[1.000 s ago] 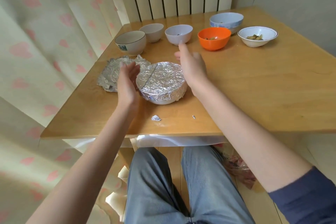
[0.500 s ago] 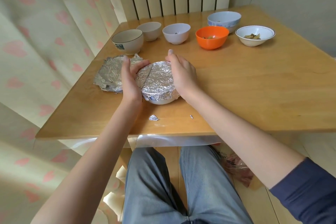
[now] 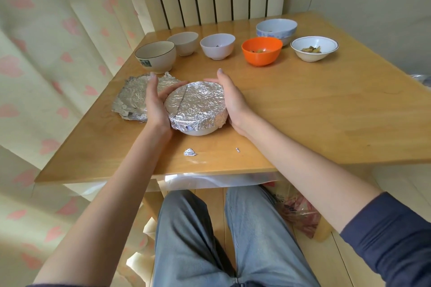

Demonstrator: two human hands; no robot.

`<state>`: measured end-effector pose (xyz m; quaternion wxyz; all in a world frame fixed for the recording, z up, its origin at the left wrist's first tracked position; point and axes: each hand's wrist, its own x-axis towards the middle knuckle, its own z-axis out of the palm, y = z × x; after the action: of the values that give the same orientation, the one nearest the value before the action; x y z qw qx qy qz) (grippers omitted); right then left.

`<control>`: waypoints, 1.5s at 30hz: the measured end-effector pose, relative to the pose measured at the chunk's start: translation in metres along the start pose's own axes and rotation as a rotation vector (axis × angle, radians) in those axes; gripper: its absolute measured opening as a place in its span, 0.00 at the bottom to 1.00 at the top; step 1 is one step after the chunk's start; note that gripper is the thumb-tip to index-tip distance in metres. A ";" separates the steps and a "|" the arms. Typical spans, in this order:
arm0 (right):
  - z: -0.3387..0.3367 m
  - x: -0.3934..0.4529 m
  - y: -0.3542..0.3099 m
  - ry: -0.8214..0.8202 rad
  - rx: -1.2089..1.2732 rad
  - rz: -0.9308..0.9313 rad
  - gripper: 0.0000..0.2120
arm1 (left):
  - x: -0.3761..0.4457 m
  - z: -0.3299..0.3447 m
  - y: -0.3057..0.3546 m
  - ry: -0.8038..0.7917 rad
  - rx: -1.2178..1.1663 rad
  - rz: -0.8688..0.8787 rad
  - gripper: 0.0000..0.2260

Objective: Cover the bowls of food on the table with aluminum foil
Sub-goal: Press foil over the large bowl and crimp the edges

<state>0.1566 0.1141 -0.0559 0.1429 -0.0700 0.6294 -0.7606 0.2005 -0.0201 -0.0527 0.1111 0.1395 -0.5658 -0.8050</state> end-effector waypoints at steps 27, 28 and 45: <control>-0.057 -0.048 0.013 0.034 -1.227 -0.386 0.24 | 0.006 0.051 0.066 -0.877 1.974 0.077 0.54; -0.056 -0.046 0.011 0.033 -1.245 -0.397 0.23 | 0.007 0.053 0.065 -0.890 1.971 0.056 0.52; -0.057 -0.024 -0.016 0.005 -1.566 -0.579 0.25 | 0.007 0.040 0.060 -0.934 1.769 0.098 0.40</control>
<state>0.1608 0.1780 -0.0496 -0.1497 -0.3064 0.9336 -0.1098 0.1814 -0.0069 0.0165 -0.2328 -0.1816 -0.9533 -0.0635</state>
